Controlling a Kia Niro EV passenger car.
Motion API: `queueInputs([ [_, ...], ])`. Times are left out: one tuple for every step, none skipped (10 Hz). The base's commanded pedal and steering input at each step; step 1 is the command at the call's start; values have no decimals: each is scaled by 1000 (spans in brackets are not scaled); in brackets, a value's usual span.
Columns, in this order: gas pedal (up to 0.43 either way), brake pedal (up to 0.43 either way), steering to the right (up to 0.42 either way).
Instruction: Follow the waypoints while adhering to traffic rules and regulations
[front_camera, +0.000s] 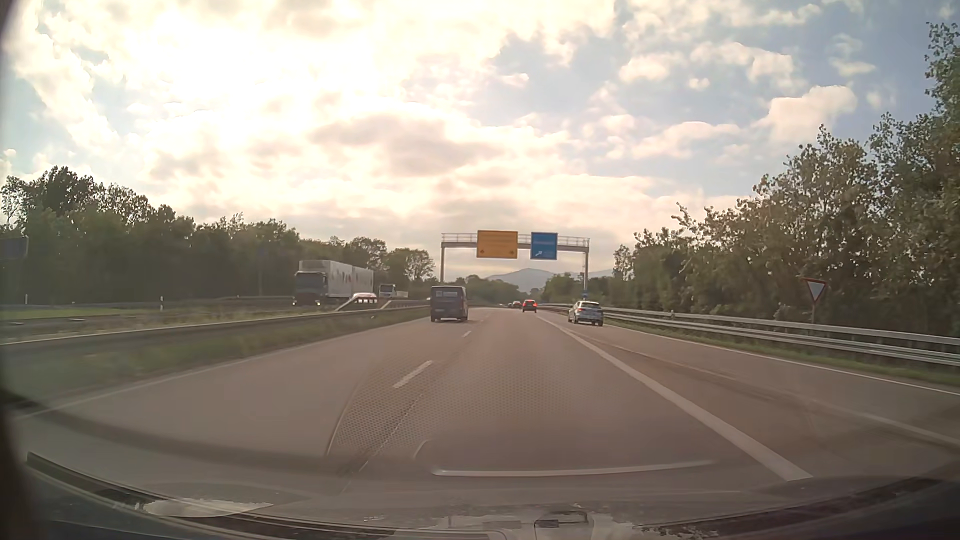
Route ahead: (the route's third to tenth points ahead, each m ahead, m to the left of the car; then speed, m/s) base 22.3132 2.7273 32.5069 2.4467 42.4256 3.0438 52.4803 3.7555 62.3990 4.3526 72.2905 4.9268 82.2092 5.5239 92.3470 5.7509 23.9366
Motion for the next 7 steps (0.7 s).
queueInputs([
  [0, 165, -4],
  [0, 165, -4],
  [0, 165, -4],
  [0, 116, -4],
  [0, 12, -3],
  [0, 0, -3],
  [0, 0, -3],
])
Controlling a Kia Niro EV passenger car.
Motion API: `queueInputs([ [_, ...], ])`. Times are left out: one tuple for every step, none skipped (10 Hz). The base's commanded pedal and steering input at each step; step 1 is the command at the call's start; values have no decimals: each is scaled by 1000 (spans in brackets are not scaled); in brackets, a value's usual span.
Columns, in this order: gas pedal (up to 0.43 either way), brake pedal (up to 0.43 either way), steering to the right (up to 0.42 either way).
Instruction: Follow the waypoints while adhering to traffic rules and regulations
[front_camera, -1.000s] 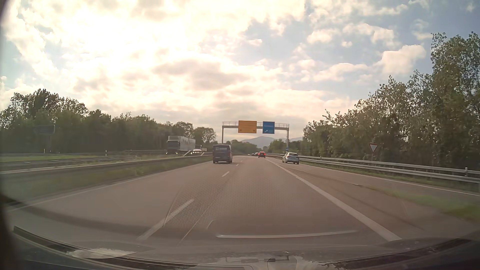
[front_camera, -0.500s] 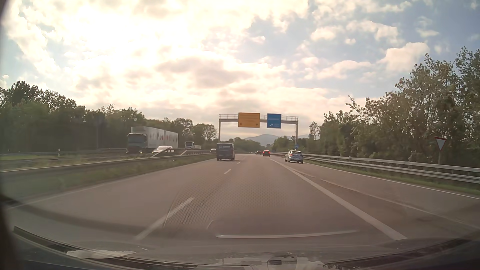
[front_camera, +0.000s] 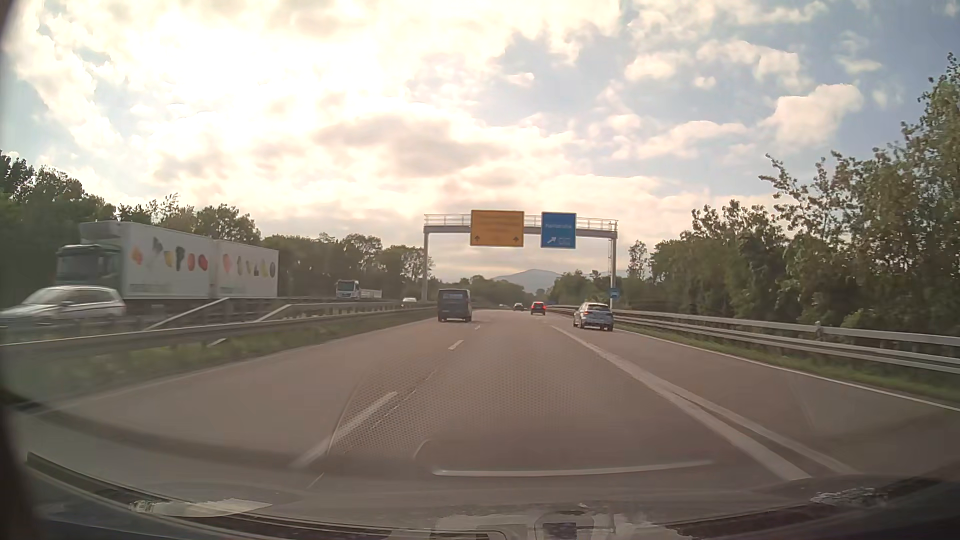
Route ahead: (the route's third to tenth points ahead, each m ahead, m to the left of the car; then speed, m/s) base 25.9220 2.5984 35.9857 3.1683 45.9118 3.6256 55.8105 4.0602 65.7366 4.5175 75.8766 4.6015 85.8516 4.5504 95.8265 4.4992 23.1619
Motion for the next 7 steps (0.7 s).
queueInputs([
  [0, 0, -3],
  [0, 0, -3],
  [0, 0, -3],
  [0, 0, -4],
  [0, 0, -3],
  [0, 0, -2],
  [0, 0, -2],
])
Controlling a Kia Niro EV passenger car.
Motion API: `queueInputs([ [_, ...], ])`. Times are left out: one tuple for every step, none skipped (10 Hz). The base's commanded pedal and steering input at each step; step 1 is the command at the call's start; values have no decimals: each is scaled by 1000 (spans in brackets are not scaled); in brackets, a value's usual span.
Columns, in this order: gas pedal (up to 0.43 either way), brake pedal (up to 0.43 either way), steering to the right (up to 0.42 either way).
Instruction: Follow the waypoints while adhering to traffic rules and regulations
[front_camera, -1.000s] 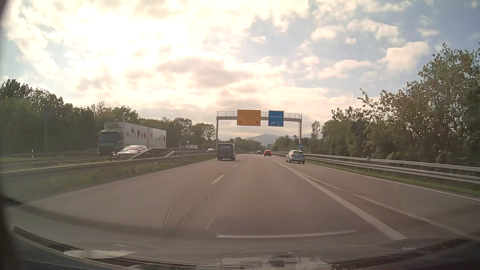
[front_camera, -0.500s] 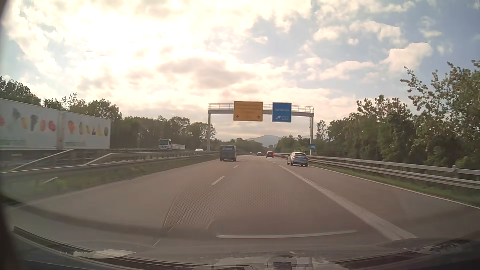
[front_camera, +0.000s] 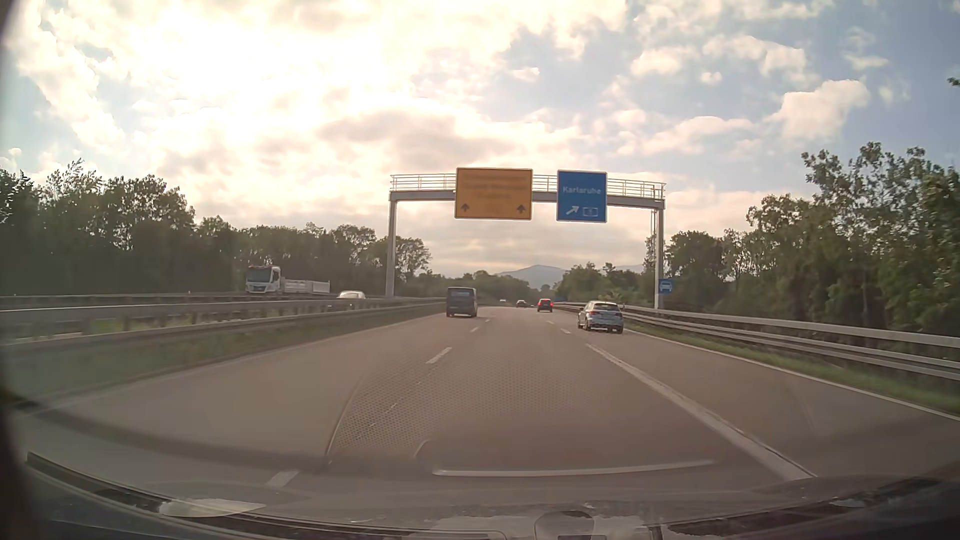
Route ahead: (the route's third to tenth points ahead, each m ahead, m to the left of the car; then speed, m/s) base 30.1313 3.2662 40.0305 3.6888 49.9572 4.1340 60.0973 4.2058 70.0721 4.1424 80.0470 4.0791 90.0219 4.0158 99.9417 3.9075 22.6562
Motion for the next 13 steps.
queueInputs([
  [0, 0, -1],
  [0, 0, -1],
  [0, 0, -1],
  [0, 0, -1],
  [0, 0, -1],
  [0, 0, 0],
  [0, 0, 0],
  [0, 0, 0],
  [0, 0, 0],
  [0, 0, 0],
  [0, 0, 0],
  [0, 0, 0],
  [0, 0, 0],
])
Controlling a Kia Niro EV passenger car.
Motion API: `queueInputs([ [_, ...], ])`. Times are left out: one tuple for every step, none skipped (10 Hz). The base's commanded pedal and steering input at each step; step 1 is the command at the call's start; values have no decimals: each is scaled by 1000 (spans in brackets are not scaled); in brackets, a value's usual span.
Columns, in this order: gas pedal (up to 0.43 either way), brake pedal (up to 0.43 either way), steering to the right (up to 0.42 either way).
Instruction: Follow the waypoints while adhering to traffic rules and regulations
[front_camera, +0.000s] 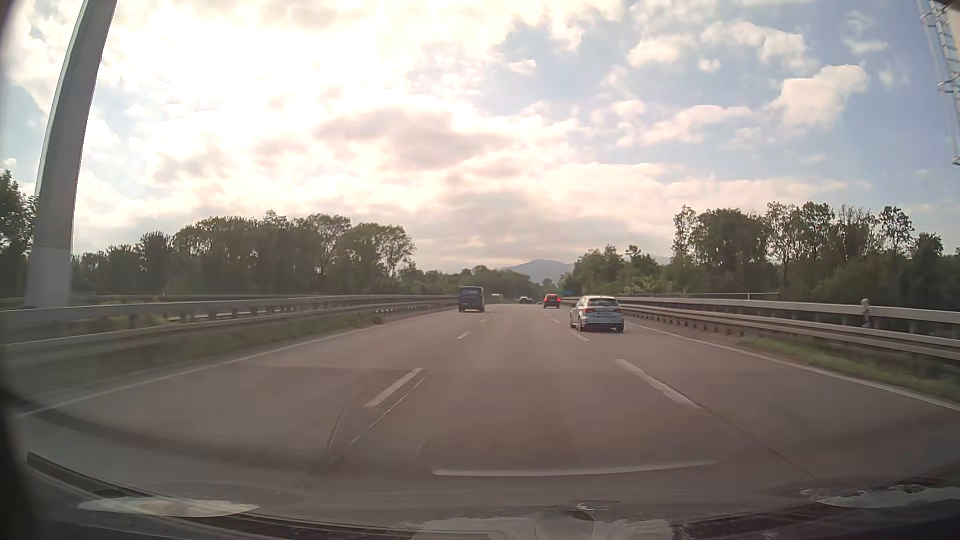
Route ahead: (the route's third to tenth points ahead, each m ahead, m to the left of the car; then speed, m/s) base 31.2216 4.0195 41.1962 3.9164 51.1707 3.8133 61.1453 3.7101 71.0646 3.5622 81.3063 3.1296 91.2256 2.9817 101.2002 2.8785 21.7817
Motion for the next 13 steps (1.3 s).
queueInputs([
  [0, 0, 0],
  [0, 0, 0],
  [0, 0, 0],
  [0, 0, 0],
  [0, 0, 0],
  [0, 0, 0],
  [0, 0, 0],
  [8, 0, -1],
  [8, 0, -1],
  [28, 0, -1],
  [39, 0, -1],
  [47, 0, -1],
  [59, 0, -1],
])
